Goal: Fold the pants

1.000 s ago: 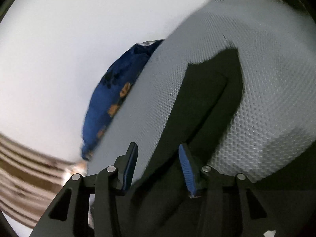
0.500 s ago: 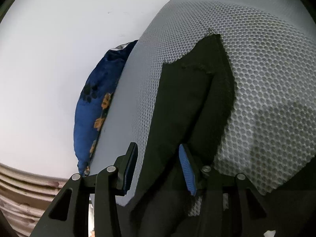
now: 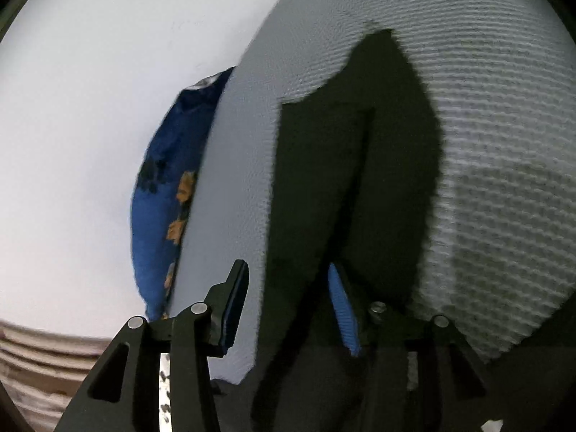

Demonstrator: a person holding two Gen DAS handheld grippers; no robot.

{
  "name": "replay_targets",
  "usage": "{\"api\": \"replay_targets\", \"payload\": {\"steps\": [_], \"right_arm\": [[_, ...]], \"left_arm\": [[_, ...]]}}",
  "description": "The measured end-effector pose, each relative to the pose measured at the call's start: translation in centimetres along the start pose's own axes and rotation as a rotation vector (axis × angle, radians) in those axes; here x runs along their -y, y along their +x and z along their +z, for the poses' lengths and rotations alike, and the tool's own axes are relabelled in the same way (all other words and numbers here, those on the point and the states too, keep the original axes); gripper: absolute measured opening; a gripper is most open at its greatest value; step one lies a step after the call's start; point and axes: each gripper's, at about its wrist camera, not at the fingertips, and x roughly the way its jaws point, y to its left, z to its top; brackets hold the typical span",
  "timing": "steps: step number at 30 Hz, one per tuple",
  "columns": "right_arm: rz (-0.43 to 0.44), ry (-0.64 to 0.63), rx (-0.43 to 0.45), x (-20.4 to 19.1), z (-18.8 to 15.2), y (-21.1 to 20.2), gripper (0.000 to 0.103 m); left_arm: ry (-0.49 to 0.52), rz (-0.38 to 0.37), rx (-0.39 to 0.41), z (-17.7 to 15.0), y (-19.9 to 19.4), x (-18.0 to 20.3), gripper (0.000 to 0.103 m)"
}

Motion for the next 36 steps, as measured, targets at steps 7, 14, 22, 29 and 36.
{"api": "replay_targets", "payload": {"steps": [7, 14, 22, 29, 36], "right_arm": [[-0.057, -0.053, 0.027, -0.7, 1.0, 1.7, 0.007], [-0.004, -0.066, 0.132, -0.4, -0.7, -3.9, 0.004], [0.036, -0.055, 0.272, 1.4, -4.5, -16.4, 0.004], [0.035, -0.009, 0.308, 4.5, -8.6, -21.7, 0.004], [0.041, 0.092, 0.316, 9.5, -11.0, -23.4, 0.004]], "left_arm": [[0.01, 0.003, 0.006, -0.1, 0.0, 0.1, 0.022], [0.07, 0.035, 0.023, -0.3, -0.2, 1.0, 0.021], [0.139, 0.086, 0.034, -0.7, -0.1, 2.5, 0.019], [0.279, 0.201, 0.025, -2.0, 0.5, 5.4, 0.011], [0.329, 0.249, 0.06, -2.9, -0.1, 6.7, 0.005]]}}
